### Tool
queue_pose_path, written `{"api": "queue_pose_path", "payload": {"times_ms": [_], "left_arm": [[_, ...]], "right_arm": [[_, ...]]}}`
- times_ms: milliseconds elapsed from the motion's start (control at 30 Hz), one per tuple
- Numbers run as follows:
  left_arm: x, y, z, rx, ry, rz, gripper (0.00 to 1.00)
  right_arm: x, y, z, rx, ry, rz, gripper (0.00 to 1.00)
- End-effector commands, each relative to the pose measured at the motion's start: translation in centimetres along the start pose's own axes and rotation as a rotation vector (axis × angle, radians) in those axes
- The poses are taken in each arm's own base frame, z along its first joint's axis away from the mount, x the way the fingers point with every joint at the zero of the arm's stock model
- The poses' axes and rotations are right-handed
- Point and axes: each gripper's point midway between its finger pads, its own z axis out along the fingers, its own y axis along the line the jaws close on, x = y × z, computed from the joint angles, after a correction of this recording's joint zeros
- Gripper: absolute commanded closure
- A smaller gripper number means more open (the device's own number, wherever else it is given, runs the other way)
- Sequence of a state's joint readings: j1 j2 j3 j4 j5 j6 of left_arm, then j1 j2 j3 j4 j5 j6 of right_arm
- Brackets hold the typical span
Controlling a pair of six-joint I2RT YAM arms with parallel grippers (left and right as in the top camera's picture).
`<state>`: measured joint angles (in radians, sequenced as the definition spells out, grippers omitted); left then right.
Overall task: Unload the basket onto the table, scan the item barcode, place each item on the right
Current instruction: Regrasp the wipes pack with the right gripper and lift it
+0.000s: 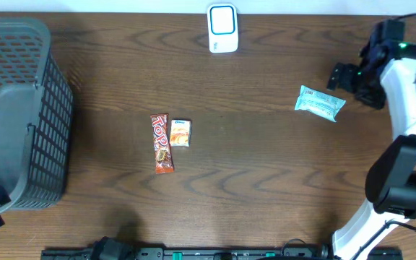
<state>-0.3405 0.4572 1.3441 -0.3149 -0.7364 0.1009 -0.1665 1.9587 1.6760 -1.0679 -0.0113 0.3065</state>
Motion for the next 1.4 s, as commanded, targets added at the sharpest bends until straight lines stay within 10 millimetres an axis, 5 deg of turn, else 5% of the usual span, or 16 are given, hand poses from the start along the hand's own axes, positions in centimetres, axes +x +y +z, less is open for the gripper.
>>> {"api": "queue_pose_path", "payload": {"times_ms": [0, 200, 567, 867, 1367], "left_arm": [[-0.1, 0.3, -0.2, -0.011, -0.004, -0.011, 0.02], [-0.1, 0.3, -0.2, -0.011, -0.004, -0.011, 0.02], [-0.1, 0.3, -0.2, -0.01, -0.004, -0.011, 0.02], [-0.1, 0.3, -0.2, -0.011, -0.004, -0.011, 0.02], [-0.1, 0.3, -0.2, -0.011, -0.004, -0.011, 0.02]], "right_arm": [[1.8, 1.2, 2.4, 0.042, -0.007, 0.188, 0.01], [2.9, 2.7, 6.2, 0.044, -0.078, 0.173, 0.01], [2.8, 2.8, 6.5, 0.104, -0.138, 0.244, 0.01], [6.1, 2.9, 6.6, 0.108, -0.029, 0.741, 0.01], [5.4, 3.2, 6.9, 0.072, -0.069, 1.221, 0.01]]}}
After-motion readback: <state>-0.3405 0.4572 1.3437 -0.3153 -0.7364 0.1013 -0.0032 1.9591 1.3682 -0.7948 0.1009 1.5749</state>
